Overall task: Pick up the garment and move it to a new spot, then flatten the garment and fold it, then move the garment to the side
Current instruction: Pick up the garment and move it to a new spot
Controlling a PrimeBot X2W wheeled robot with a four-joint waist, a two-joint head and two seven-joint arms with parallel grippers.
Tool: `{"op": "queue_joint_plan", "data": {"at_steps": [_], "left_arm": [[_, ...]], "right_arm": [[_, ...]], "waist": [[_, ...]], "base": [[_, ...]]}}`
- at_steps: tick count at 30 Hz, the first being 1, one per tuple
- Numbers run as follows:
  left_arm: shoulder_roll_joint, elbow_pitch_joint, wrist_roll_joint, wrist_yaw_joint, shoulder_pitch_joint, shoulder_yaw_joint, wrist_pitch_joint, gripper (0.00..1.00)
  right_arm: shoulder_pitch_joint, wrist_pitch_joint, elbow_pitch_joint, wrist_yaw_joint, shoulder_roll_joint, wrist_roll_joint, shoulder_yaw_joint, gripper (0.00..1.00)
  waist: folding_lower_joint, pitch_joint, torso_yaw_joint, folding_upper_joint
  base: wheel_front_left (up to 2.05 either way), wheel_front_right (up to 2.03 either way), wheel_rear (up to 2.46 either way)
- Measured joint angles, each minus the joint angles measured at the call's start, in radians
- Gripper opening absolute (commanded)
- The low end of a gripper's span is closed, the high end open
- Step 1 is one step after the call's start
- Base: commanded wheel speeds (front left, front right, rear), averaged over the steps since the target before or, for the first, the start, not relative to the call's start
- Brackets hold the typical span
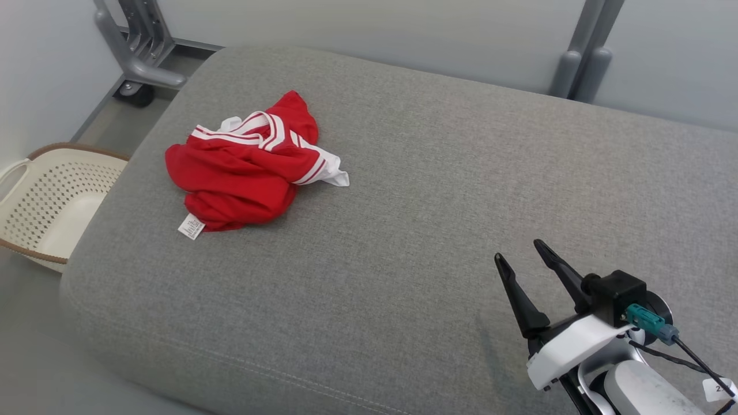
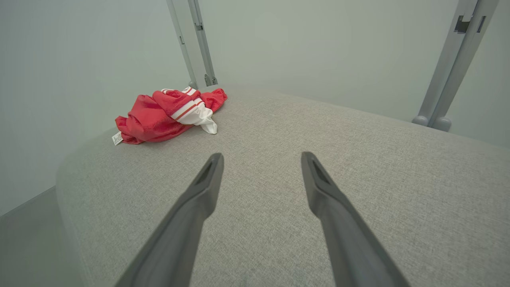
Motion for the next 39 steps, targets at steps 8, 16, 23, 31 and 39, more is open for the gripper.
{"op": "queue_joint_plan", "data": {"at_steps": [8,16,23,31,39], "left_arm": [[0.062,0.062,-0.089,-0.003,-0.096,-0.004,0.193,1.00],[0.063,0.151,-0.099,0.016,-0.185,-0.024,0.282,1.00],[0.060,0.220,-0.108,0.049,-0.209,-0.007,0.312,1.00],[0.066,0.289,-0.150,0.108,-0.208,0.094,0.325,1.00],[0.083,0.334,-0.169,0.131,-0.208,0.142,0.332,1.00]], "right_arm": [[-0.029,-0.025,0.002,-0.009,0.024,-0.007,-0.033,1.00],[-0.031,-0.043,0.021,-0.017,0.040,-0.008,-0.084,1.00],[-0.049,-0.046,0.019,-0.017,0.039,-0.035,-0.089,1.00],[-0.097,-0.048,0.000,-0.014,0.037,-0.044,-0.072,1.00],[-0.138,-0.046,-0.017,-0.003,0.011,-0.051,-0.077,1.00]], "waist": [[0.0000,0.061,-0.088,0.0000],[0.0000,0.126,-0.194,0.0000],[0.0001,0.179,-0.294,0.0000],[0.0001,0.254,-0.383,0.0000],[0.0001,0.366,-0.469,0.0000]], "base": [[0.00,0.00,0.00],[0.00,0.00,0.00],[0.00,0.00,0.00],[0.00,0.00,0.00],[0.00,0.00,0.00]]}}
